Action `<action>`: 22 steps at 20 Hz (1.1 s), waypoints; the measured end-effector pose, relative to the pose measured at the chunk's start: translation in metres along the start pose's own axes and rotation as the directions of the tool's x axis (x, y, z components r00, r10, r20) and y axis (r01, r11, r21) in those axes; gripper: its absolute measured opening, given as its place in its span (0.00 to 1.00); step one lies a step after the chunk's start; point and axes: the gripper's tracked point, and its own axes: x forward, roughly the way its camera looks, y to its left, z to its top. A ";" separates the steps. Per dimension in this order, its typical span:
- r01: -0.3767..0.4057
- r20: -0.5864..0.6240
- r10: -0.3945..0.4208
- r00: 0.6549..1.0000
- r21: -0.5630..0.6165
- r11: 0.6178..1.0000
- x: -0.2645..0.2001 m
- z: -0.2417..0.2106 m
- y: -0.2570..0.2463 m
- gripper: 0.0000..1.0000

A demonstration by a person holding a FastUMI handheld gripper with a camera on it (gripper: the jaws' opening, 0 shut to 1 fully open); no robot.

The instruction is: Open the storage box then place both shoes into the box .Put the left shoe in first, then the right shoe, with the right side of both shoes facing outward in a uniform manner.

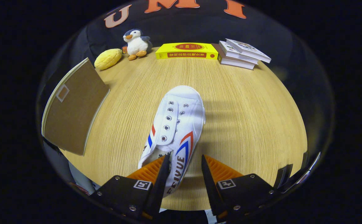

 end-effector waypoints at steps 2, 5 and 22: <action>-0.034 -0.004 0.034 0.999 0.030 0.999 0.006 0.000 0.003 0.58; -0.122 0.010 0.122 0.993 0.079 0.989 0.008 -0.002 0.009 0.49; -0.271 -0.067 0.359 0.931 0.533 0.802 0.007 -0.009 0.020 0.06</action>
